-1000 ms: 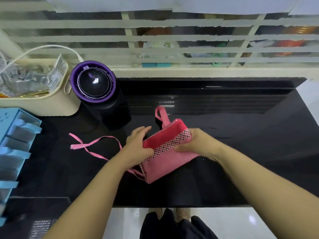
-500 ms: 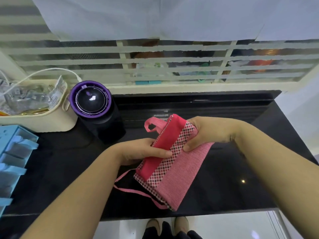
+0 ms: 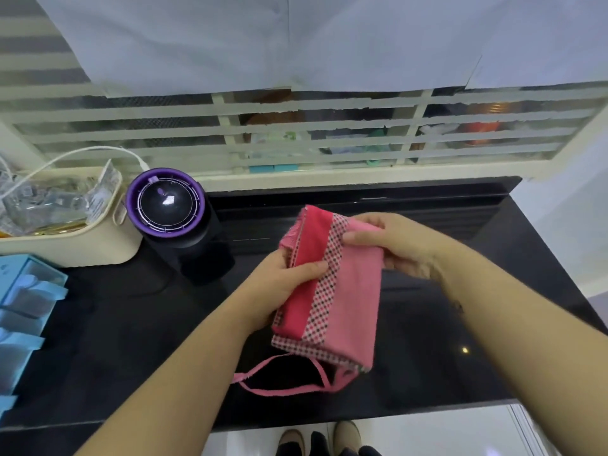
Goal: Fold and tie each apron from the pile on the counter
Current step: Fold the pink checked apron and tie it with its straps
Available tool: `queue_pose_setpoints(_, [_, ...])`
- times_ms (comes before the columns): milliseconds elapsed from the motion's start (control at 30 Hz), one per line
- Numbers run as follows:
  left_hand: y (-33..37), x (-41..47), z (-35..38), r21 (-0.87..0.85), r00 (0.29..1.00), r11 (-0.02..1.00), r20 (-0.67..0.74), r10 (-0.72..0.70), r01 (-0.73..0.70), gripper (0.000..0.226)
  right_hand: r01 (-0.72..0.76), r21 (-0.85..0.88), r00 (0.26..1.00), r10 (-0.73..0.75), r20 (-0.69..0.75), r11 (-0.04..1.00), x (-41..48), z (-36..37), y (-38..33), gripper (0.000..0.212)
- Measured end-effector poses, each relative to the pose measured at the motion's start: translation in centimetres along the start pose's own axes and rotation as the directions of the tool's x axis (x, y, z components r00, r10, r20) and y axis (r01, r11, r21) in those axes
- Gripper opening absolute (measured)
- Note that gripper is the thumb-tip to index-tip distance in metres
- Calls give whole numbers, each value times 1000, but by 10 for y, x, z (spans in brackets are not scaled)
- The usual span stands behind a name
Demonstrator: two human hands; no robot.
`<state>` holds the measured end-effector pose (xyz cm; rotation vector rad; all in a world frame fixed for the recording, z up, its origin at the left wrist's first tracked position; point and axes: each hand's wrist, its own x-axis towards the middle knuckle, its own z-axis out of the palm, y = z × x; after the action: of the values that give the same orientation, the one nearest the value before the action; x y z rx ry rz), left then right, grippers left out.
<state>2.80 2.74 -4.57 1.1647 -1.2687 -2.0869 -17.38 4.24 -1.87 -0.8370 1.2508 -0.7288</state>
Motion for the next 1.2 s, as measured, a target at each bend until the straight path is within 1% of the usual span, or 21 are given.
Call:
queue_pose_setpoints(33, [-3, 2, 4, -84, 996, 995, -82, 38, -45, 28, -13, 152, 997, 24, -70, 988, 0, 5, 9, 44])
queue_pose_setpoints(100, [-9, 7, 11, -191, 966, 974, -248, 70, -120, 25, -86, 354, 993, 109, -45, 931, -3, 22, 32, 42])
queue_pose_setpoints(167, [-11, 10, 15, -211, 924, 966, -378, 62, -151, 19, -93, 367, 994, 106, -15, 925, -7, 39, 50, 33])
queue_pose_setpoints(200, [-11, 10, 15, -229, 917, 962, -395, 48, -149, 19, -58, 339, 996, 78, -47, 939, -7, 43, 55, 29])
queue_pose_setpoints(233, [-12, 9, 13, -251, 928, 959, -371, 30, -131, 21, -15, 309, 994, 46, -94, 951, -7, 43, 57, 26])
queue_pose_setpoints(267, [-12, 7, 11, -266, 954, 959, -301, 12, -96, 27, 26, 286, 989, 17, -146, 958, -7, 40, 57, 26])
queue_pose_setpoints(333, [-14, 1, 8, -207, 993, 978, -116, -22, -2, 37, 87, 241, 979, -37, -202, 967, -6, 35, 56, 26])
queue_pose_setpoints(367, [-15, -2, 7, -168, 998, 985, -54, -34, 25, 40, 111, 187, 976, -72, -204, 976, -5, 33, 55, 25])
queue_pose_setpoints(433, [-18, 0, 6, -157, 997, 987, -58, -49, 39, 35, 126, 108, 977, -105, -183, 986, -7, 34, 56, 25])
queue_pose_setpoints(500, [-19, 4, 7, -209, 990, 977, -119, -69, 43, 27, 92, 174, 990, -72, -121, 980, -9, 33, 61, 35])
queue_pose_setpoints(567, [-17, 7, 3, -279, 983, 960, -165, -79, 30, 26, 30, 236, 999, -34, 15, 971, -13, 30, 67, 47])
queue_pose_setpoints(633, [-13, 8, -7, -344, 982, 939, -170, -80, 17, 28, -5, 197, 996, -14, 90, 980, -18, 26, 76, 39])
queue_pose_setpoints(700, [-9, 7, -19, -376, 986, 926, -143, -92, 32, 29, 11, 127, 998, -19, 61, 992, -22, 18, 81, 20])
queue_pose_setpoints(733, [-7, 5, -25, -373, 988, 927, -120, -100, 49, 30, 29, 55, 999, -31, 35, 998, -23, 14, 81, 9])
queue_pose_setpoints(767, [-5, 3, -30, -364, 990, 929, -94, -106, 64, 31, 39, -34, 999, -38, 13, 999, -25, 9, 79, 5])
queue_pose_setpoints(833, [-1, 1, -39, -333, 994, 940, -47, -101, 80, 36, 48, -200, 999, -51, -10, 979, -27, 0, 72, 13])
queue_pose_setpoints(967, [9, -2, -52, -281, 997, 956, 25, -79, 83, 43, 35, -373, 997, -58, -49, 927, -29, -15, 57, 36])
queue_pose_setpoints(1033, [11, -5, -59, -249, 993, 963, 85, -85, 104, 61, 31, -366, 990, -78, -115, 930, -26, -20, 52, 44])
queue_pose_setpoints(1067, [12, -6, -61, -226, 988, 967, 122, -93, 119, 63, 27, -328, 984, -83, -156, 944, -24, -22, 50, 46])
queue_pose_setpoints(1133, [11, -8, -61, -180, 979, 975, 177, -102, 134, 59, 32, -316, 971, -104, -214, 948, -21, -23, 46, 46])
queue_pose_setpoints(1200, [10, -8, -54, -151, 979, 978, 168, -118, 144, 53, 44, -393, 963, -143, -228, 918, -20, -20, 42, 44])
